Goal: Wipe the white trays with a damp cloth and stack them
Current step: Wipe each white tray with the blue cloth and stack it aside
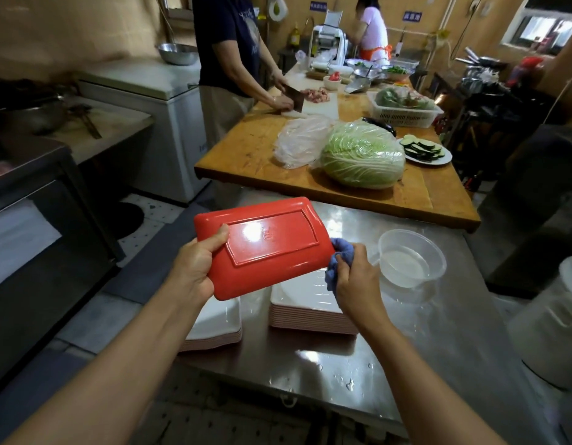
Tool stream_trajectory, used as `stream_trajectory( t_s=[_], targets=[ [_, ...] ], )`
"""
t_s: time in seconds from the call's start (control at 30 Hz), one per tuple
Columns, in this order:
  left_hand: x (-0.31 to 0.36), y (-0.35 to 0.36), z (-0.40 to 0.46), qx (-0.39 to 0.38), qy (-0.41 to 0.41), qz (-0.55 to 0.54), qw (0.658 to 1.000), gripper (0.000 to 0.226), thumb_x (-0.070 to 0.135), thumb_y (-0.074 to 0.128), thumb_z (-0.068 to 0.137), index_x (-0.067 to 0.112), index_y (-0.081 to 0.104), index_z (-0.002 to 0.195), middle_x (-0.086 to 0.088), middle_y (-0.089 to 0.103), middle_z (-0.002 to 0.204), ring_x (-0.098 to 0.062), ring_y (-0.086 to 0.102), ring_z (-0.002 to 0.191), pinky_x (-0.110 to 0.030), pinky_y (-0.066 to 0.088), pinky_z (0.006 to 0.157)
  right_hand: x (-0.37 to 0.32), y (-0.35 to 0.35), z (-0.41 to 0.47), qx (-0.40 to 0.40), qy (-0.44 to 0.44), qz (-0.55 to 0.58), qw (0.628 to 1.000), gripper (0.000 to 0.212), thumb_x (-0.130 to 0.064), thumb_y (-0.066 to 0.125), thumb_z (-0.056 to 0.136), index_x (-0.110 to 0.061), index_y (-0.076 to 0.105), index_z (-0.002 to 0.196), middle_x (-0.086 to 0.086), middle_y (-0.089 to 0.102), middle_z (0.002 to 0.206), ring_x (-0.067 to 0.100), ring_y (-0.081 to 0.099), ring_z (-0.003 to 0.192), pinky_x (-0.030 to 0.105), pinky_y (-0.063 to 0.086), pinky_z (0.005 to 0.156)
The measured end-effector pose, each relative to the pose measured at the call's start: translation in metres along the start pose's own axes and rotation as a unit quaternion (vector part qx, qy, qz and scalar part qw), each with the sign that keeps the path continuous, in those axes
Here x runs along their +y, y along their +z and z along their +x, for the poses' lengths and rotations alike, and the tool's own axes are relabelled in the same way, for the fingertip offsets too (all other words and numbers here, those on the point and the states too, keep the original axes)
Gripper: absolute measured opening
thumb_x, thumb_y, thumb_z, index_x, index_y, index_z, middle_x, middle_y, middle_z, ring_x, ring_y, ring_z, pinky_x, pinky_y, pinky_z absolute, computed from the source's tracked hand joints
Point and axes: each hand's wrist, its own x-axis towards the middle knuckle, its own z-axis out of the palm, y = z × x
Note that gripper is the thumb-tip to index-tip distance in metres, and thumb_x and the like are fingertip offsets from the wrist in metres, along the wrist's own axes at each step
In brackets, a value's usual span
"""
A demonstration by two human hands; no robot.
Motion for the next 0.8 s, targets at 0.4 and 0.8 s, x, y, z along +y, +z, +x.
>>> stream_trajectory(
  t_s=[0.4, 0.8],
  targets=[
    [0.000, -0.067, 0.005, 0.048, 0.438, 0.537, 0.719, 0.011, 0.019, 0.076, 0.078, 0.013, 0.067, 0.079, 0.001, 0.059, 0.069, -0.019, 0.056, 0.061, -0.029, 0.043, 0.056, -0.010, 0.037, -0.005, -0.067, 0.027, -0.091, 0.993, 0.027, -0.020, 0.038, 0.100, -0.022, 0.048, 0.125, -0.007, 0.058, 0.107, -0.002, 0.055, 0.088, -0.001, 0.036, 0.065],
    [-0.064, -0.089, 0.007, -0.033, 0.452, 0.758, 0.469, 0.032, -0.010, 0.079, 0.045, 0.008, 0.055, 0.057, -0.008, 0.050, 0.056, -0.026, 0.052, 0.049, -0.025, 0.034, 0.030, 0.001, 0.054, -0.017, -0.098, 0.034, -0.078, 0.991, 0.028, -0.018, 0.038, 0.099, -0.020, 0.051, 0.124, -0.009, 0.061, 0.111, 0.001, 0.060, 0.093, 0.000, 0.040, 0.067]
  ],
)
